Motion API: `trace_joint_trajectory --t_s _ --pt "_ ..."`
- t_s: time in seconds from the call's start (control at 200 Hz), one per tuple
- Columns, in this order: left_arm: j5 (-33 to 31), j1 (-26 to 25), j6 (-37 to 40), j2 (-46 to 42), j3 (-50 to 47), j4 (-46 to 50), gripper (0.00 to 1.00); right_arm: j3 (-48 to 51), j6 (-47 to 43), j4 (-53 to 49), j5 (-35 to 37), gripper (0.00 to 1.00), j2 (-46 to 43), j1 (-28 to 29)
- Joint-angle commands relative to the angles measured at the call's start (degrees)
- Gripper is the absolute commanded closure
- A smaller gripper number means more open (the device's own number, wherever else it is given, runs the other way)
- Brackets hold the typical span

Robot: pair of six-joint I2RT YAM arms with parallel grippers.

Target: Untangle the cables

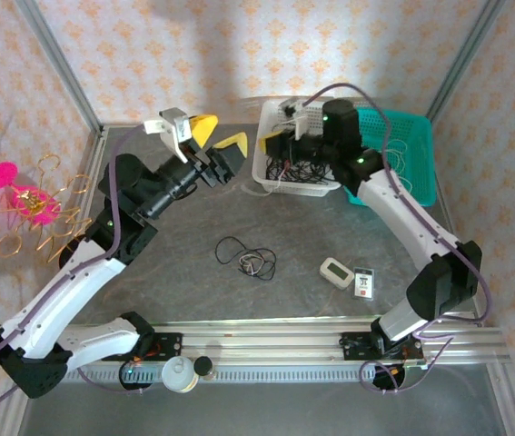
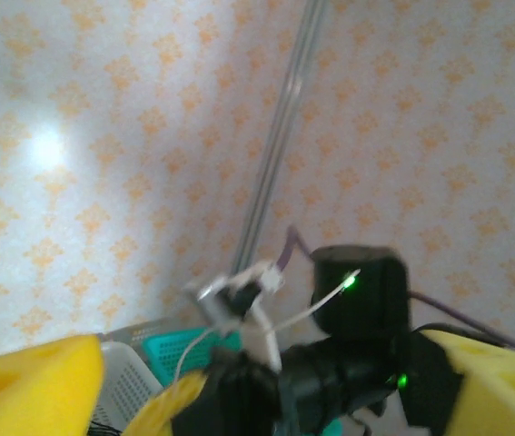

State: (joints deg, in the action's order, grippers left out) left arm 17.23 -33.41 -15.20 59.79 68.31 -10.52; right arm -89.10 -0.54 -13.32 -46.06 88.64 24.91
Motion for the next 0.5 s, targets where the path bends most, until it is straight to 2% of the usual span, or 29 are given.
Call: trace_joint_trajectory --t_s 0.0,0.11,0.16,0.33,0.496 --pt "-2.9 -0.4 -1.1 -3.2 -5.3 -5.4 0.05 -8.7 2.9 -8.9 19.9 1.00 -2.0 -4.4" --pt "-1.6 -0.5 -1.4 -5.7 -10.4 -5.5 0.09 -15.2 0.6 -13.7 35.2 1.00 0.9 -9.7" --pt "-1.3 -0.5 -1.9 -6.9 -12.8 -5.2 0.11 -18.3 0.0 -15.7 39.4 1.00 3.6 -13.2" --pt "-2.3 -0.5 -4.5 -11.2 -20.1 -5.1 0.12 -28.7 0.6 -20.8 40.8 1.00 14.8 -24.6" --pt "-2.3 -0.4 -6.4 -12.3 -23.8 -4.2 0.14 -33.7 0.8 -23.7 41.9 1.00 24.9 -28.9"
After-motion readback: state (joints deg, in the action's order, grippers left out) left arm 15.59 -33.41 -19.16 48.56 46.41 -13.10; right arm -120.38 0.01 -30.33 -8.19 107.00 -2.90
